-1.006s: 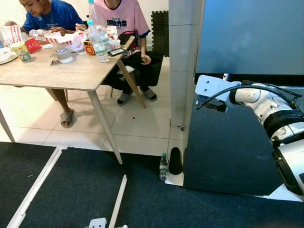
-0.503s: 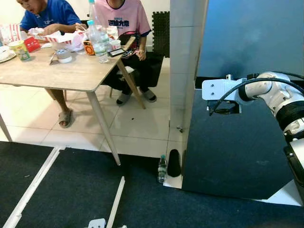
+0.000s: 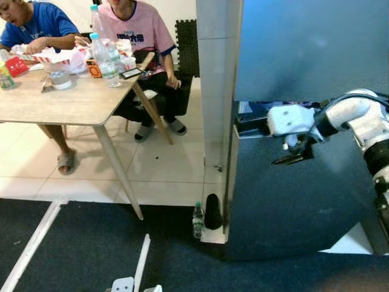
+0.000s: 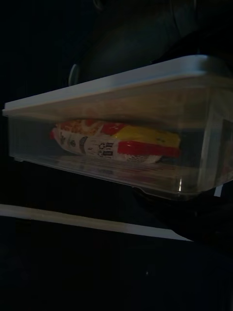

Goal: Restocking fridge

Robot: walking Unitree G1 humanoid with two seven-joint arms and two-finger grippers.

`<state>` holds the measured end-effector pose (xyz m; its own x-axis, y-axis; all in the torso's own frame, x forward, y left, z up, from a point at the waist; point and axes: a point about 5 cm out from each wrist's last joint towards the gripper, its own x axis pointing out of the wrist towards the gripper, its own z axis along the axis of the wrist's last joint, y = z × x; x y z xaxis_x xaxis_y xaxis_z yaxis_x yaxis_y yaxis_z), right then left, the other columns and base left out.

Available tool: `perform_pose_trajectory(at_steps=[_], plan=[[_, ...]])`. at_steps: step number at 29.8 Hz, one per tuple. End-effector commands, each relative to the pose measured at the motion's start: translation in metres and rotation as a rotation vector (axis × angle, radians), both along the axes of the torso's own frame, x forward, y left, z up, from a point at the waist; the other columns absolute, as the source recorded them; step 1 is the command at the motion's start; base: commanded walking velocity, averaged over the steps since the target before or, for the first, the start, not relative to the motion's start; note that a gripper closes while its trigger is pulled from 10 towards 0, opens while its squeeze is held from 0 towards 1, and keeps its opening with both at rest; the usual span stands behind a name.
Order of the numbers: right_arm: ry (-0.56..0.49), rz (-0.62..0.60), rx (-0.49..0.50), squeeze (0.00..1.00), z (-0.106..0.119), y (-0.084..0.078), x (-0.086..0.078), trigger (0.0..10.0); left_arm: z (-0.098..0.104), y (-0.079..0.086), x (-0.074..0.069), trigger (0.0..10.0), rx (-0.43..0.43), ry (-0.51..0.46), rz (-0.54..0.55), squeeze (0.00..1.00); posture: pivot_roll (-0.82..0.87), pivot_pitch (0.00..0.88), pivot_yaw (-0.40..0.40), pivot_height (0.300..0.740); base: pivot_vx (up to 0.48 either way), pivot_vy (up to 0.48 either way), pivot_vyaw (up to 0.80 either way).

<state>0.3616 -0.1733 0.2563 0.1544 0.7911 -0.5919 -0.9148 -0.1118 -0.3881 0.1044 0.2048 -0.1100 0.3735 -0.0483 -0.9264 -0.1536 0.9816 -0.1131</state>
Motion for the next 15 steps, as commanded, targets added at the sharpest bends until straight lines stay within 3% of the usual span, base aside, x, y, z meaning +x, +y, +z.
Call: perform_pose_trajectory(at_steps=[1, 4, 7, 9, 10, 14, 15], plan=[[-0.015, 0.104, 0.133, 0.0, 0.019, 0.011, -0.008, 10.0, 0.0, 0.0, -0.001, 10.0, 0.001, -0.002, 0.014, 0.0, 0.0, 0.035, 0.037, 0.74, 0.0, 0.0, 0.0], [0.002, 0.233, 0.32, 0.0, 0.032, 0.02, -0.031, 10.0, 0.0, 0.0, -0.001, 10.0, -0.001, -0.003, 0.015, 0.0, 0.0, 0.035, 0.038, 0.74, 0.0, 0.0, 0.0], [0.057, 0.306, 0.405, 0.0, 0.028, 0.024, -0.045, 10.0, 0.0, 0.0, -0.001, 10.0, -0.002, -0.003, 0.015, 0.0, -0.01, 0.034, 0.033, 0.74, 0.0, 0.0, 0.0], [0.168, 0.342, 0.432, 0.0, 0.004, 0.029, -0.059, 10.0, -0.001, -0.001, -0.002, 10.0, -0.001, -0.001, 0.014, 0.0, 0.0, 0.028, 0.032, 0.74, 0.0, 0.0, 0.0], [0.168, 0.342, 0.432, 0.0, 0.004, 0.029, -0.059, 10.0, -0.001, -0.001, -0.002, 10.0, -0.001, -0.001, 0.014, 0.0, 0.0, 0.028, 0.032, 0.74, 0.0, 0.0, 0.0], [0.39, 0.258, 0.342, 0.0, -0.064, 0.028, -0.078, 10.0, -0.001, -0.001, -0.003, 10.0, 0.005, 0.002, 0.015, 0.0, 0.0, 0.014, 0.033, 0.74, 0.0, 0.0, 0.0], [0.39, 0.258, 0.342, 0.0, -0.064, 0.028, -0.078, 10.0, -0.001, -0.001, -0.003, 10.0, 0.005, 0.002, 0.015, 0.0, 0.0, 0.014, 0.033, 0.74, 0.0, 0.0, 0.0]])
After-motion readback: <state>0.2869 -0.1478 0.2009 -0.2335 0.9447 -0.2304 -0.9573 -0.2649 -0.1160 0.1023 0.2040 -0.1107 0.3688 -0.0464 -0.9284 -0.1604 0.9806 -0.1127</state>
